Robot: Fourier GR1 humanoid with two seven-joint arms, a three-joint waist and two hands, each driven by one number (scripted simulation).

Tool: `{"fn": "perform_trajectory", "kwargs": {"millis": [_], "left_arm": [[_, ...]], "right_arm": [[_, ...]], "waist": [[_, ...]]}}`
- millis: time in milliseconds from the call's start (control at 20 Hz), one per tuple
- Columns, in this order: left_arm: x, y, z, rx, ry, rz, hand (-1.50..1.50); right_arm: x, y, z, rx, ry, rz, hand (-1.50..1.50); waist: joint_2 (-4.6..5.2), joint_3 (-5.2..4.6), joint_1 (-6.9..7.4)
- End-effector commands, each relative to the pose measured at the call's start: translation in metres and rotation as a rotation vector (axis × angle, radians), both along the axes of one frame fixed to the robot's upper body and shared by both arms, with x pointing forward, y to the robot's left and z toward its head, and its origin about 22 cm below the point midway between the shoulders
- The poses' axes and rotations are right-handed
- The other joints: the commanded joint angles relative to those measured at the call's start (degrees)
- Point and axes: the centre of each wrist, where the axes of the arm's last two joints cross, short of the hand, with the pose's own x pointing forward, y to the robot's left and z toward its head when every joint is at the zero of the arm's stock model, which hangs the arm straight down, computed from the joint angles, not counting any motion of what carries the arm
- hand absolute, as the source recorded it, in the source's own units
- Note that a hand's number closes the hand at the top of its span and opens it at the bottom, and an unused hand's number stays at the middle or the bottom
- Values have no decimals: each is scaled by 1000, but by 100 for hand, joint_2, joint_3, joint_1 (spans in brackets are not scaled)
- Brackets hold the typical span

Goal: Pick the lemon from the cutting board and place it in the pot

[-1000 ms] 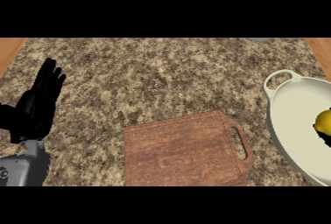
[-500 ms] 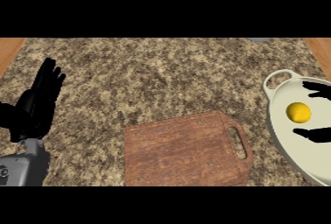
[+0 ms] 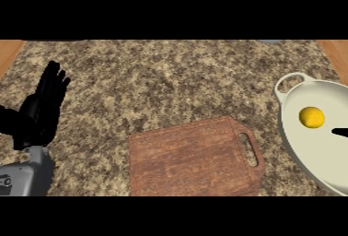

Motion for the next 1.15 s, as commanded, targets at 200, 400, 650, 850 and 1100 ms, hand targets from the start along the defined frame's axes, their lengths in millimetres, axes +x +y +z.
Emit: {"fn": "perform_trajectory", "kwargs": {"millis": [200,400,650,850,1100], "left_arm": [[3,13,1,11,11,14,0],[11,6,8,-3,-17,-1,0],[5,8,16,7,-7,-19,0],[6,1,16,-10,7,-6,0],[9,8,2,-3,-2,-5,0]], "right_arm": [[-45,-82,9,122,-17,-15,-150],[-56,-107,27,140,-18,-24,-150],[-69,-126,53,126,7,-11,-150],[-73,-128,54,98,-1,5,-150],[-93,-138,53,121,5,-2,-150]], "waist": [[14,3,16],[39,12,68],[36,20,97],[30,22,77],[46,30,33]]}}
